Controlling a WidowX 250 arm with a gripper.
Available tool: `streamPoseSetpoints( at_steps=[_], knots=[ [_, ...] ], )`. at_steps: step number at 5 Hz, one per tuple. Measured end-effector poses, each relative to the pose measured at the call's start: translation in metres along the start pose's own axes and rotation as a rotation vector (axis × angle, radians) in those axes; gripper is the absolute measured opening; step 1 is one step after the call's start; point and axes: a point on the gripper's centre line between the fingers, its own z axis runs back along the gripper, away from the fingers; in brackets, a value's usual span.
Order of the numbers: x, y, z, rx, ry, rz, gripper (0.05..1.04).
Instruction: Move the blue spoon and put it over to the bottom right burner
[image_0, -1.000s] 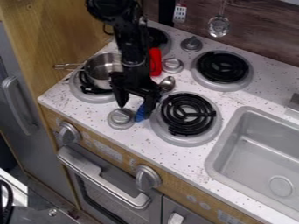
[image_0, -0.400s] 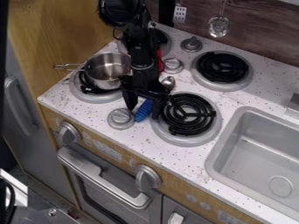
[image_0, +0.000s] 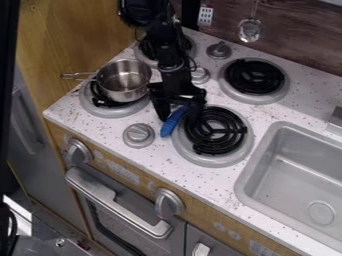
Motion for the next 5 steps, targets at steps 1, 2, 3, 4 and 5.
streamPoseSetpoints(
  at_steps=[1, 2, 3, 4, 5],
  knots=[
    [0.008, 0.0, 0.011, -0.061, 0.04, 0.085, 0.999],
    [0.007, 0.008, 0.0, -0.067, 0.06, 0.128, 0.968],
    [0.008, 0.013, -0.003, -0.047, 0.052, 0.156, 0.702],
    [0.002, 0.013, -0.003, -0.046, 0.08, 0.155, 0.521],
    [0.003, 0.015, -0.004, -0.03, 0.069, 0.144, 0.826]
  ],
)
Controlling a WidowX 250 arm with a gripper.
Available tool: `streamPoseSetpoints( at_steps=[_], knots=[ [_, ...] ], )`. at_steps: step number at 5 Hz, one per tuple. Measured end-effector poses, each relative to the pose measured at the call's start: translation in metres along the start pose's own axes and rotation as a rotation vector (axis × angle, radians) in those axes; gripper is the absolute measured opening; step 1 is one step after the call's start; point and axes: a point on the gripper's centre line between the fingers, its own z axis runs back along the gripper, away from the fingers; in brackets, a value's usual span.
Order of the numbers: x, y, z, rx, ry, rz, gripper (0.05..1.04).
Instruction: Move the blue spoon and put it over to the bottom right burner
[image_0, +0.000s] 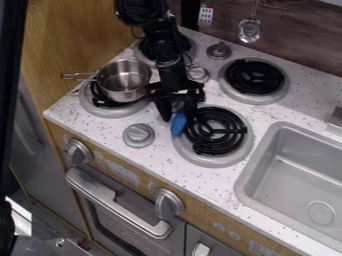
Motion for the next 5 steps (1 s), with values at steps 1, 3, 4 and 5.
streamPoseSetpoints(
  at_steps=[1, 3, 4, 5],
  knots=[
    [-0.002, 0.001, 0.001, -0.004, 0.017, 0.011, 0.977],
    [-0.008, -0.012, 0.0, 0.03, -0.005, -0.033, 0.451],
    [-0.017, -0.023, 0.008, 0.018, -0.006, -0.077, 0.402],
    [-0.027, -0.056, 0.019, 0.011, -0.063, -0.175, 0.402]
  ],
)
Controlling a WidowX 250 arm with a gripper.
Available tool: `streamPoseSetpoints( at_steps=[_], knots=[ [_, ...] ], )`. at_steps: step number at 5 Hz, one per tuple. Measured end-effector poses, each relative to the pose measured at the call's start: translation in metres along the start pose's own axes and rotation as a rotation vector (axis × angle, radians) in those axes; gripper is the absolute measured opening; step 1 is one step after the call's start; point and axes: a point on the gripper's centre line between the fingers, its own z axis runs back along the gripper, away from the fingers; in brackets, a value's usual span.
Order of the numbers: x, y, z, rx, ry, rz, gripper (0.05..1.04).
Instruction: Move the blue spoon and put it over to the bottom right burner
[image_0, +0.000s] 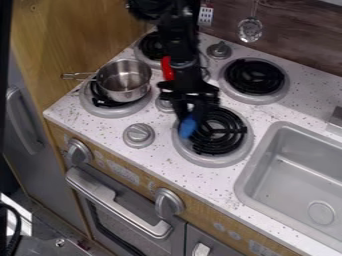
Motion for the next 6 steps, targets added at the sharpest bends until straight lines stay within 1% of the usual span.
streamPoseSetpoints(
  at_steps=[1, 2, 3, 4, 5, 6],
  knots=[
    [-0.009, -0.02, 0.004, -0.019, -0.011, -0.04, 0.402],
    [-0.015, -0.023, 0.0, -0.02, 0.001, -0.02, 0.402],
    [-0.015, -0.021, -0.023, 0.069, 0.003, 0.027, 0.402],
    [-0.011, -0.017, -0.025, 0.106, -0.028, 0.05, 0.402],
    [-0.008, -0.014, -0.027, 0.14, -0.032, 0.068, 0.45],
    [-0.009, -0.014, -0.022, 0.141, -0.057, 0.055, 0.753]
  ],
)
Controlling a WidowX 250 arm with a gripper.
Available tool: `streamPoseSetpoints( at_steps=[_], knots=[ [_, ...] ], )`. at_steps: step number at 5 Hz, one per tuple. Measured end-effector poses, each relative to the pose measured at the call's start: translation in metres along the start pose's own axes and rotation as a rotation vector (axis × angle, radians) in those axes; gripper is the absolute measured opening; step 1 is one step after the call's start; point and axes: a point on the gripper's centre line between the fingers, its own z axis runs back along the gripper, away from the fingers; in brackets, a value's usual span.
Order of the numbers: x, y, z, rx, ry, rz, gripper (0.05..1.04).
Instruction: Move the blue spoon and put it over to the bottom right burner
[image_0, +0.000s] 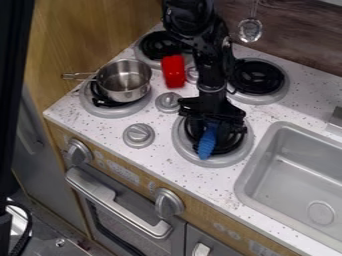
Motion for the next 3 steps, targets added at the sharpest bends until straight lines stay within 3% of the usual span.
streamPoseSetpoints(
  at_steps=[1, 2, 3],
  knots=[
    [-0.001, -0.001, 0.023, -0.016, -0.054, -0.02, 0.991],
    [0.005, -0.001, 0.04, -0.027, -0.091, -0.013, 0.997],
    [0.003, 0.01, 0.042, -0.016, -0.067, -0.001, 0.997]
  ],
)
